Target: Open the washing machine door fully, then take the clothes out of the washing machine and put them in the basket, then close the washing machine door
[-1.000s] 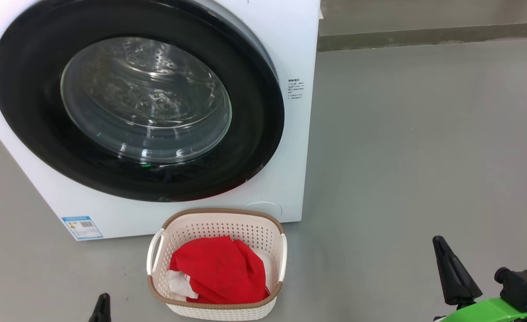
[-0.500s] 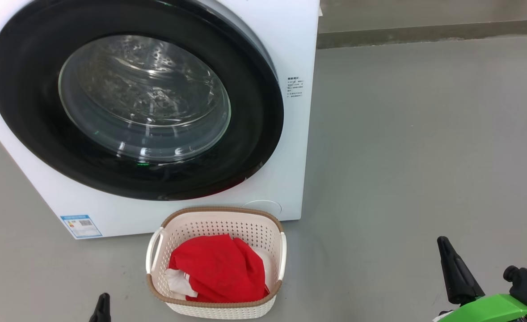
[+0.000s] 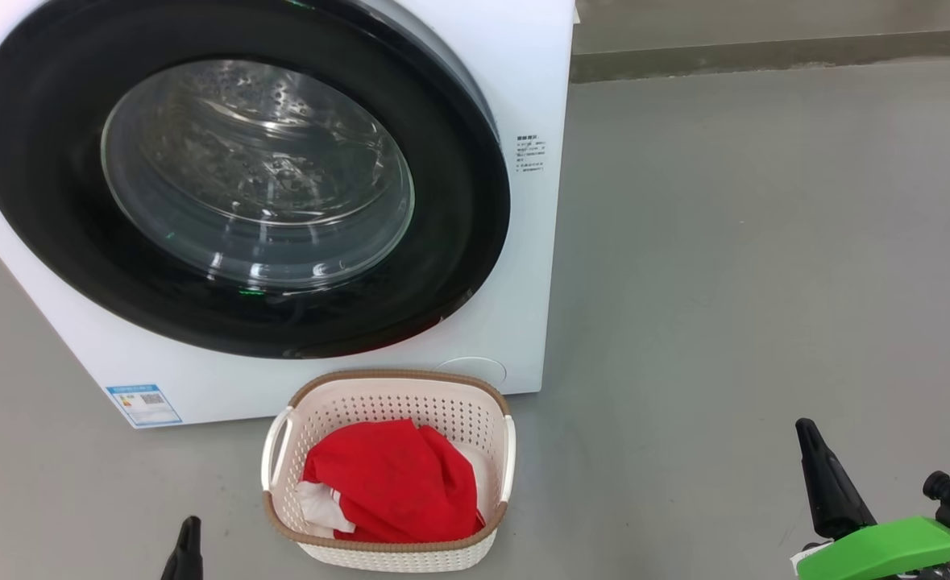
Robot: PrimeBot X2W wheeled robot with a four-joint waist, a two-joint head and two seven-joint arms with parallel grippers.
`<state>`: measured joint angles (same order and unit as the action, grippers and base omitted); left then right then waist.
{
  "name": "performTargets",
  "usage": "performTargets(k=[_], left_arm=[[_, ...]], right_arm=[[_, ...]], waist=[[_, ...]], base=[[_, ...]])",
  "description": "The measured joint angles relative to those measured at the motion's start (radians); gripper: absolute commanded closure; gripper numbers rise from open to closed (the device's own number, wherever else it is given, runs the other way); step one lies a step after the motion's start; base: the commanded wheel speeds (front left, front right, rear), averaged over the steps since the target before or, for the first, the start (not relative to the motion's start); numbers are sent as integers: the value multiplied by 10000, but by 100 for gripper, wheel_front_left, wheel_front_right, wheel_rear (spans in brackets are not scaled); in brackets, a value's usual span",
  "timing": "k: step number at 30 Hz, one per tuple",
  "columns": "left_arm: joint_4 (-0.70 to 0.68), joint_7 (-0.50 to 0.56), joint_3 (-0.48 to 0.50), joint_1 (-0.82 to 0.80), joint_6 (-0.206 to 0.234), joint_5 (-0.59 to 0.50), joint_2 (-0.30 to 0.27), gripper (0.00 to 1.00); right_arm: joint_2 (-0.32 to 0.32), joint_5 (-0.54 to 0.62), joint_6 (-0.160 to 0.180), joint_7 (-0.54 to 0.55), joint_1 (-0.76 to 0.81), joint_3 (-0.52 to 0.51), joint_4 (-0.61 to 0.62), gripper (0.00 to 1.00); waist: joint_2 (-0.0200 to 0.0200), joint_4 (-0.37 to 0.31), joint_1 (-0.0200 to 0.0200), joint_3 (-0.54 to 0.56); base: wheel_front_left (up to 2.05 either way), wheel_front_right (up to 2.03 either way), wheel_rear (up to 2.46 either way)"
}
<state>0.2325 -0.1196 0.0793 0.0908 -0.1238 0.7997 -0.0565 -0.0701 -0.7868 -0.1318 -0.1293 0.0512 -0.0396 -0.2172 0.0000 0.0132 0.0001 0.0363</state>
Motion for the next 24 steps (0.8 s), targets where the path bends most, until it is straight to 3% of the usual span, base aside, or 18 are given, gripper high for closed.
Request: performTargets(k=[24], left_arm=[[81,669,6,-418,0,2362,36,100]], right_arm=[[88,-2355,2,700,-371,-245,-142,100]], waist=[[0,-39,0,-117]], base=[[0,0,0]])
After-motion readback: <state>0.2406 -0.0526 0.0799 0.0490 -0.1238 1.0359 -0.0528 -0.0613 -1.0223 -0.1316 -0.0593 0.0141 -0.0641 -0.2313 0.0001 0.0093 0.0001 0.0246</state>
